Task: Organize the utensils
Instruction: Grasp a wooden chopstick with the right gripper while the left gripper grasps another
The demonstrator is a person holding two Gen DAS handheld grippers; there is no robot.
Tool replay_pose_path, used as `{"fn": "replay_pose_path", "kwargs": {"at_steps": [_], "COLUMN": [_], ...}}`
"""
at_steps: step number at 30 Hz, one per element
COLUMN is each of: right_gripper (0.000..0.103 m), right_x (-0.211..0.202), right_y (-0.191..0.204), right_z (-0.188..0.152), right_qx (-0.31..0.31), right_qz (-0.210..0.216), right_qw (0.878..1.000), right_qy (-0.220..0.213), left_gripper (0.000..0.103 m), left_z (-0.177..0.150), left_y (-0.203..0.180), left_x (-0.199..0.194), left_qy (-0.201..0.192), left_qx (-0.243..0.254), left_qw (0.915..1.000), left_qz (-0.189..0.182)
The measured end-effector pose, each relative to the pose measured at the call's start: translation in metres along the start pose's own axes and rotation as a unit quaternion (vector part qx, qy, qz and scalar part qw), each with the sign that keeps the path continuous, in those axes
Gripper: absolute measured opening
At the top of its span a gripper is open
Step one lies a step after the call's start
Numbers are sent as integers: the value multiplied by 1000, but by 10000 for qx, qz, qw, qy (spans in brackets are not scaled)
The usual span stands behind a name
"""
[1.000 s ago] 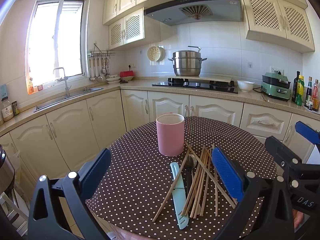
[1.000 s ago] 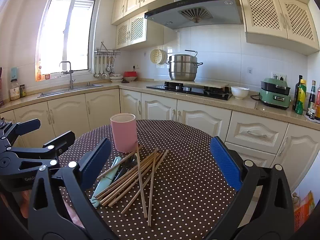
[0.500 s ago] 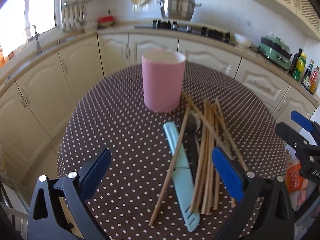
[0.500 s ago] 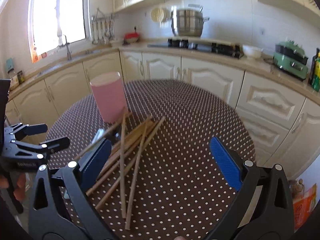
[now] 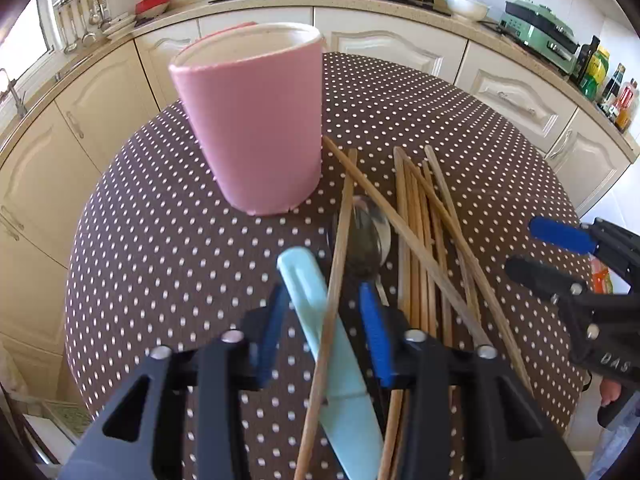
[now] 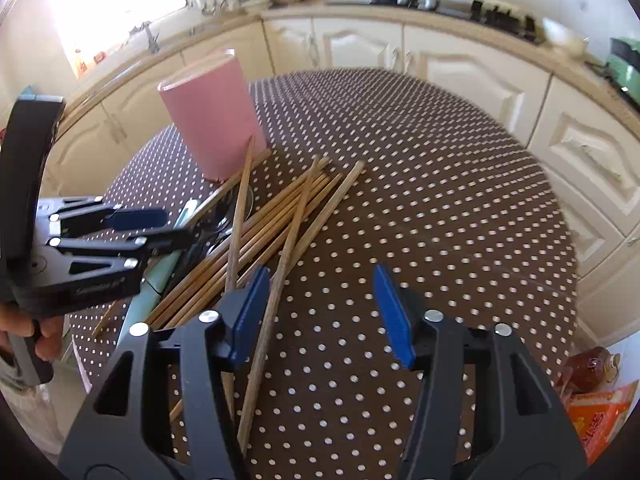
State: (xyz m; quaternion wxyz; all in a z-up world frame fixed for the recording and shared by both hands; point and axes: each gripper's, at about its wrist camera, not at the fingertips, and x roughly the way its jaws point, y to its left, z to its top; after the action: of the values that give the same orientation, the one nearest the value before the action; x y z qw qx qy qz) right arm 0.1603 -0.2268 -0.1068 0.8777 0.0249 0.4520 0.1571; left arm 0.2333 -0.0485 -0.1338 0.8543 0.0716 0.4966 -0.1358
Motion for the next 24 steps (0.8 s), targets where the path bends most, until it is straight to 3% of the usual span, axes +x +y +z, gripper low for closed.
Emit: {"fn": "replay_pose_path", "kwargs": {"at_steps": [1, 4, 10, 17, 22, 24], "right_gripper": [46, 37, 34, 25, 10, 9], "right_x": [3, 6, 12, 43, 57, 63], "right_y": [0, 3, 22, 34, 36, 38], "right_z": [2, 11, 25, 35, 41, 45], "right_qx": [7, -10, -259, -300, -333, -385], "right_qz": [92, 219, 663, 714, 618, 600], "right_qw": [9999, 9995, 9963, 9926, 9913, 9906], "right_qy": [97, 219, 483, 938, 1111, 1166], "left_gripper": [21, 8, 6, 6, 6, 6], "left_z": [3, 13, 10, -11, -18, -22], "left_y": [0, -2, 1, 2, -1, -1], "left_x": [4, 12, 5, -19, -34, -41], "left_qy": [65, 118, -3, -291, -633, -783], "left_qx": [-12, -63, -266, -451, -404, -427], "left_qw": [10000, 9999, 9993, 9974, 9955, 9938], "left_qz": [-14, 22, -244, -486, -574, -658]}}
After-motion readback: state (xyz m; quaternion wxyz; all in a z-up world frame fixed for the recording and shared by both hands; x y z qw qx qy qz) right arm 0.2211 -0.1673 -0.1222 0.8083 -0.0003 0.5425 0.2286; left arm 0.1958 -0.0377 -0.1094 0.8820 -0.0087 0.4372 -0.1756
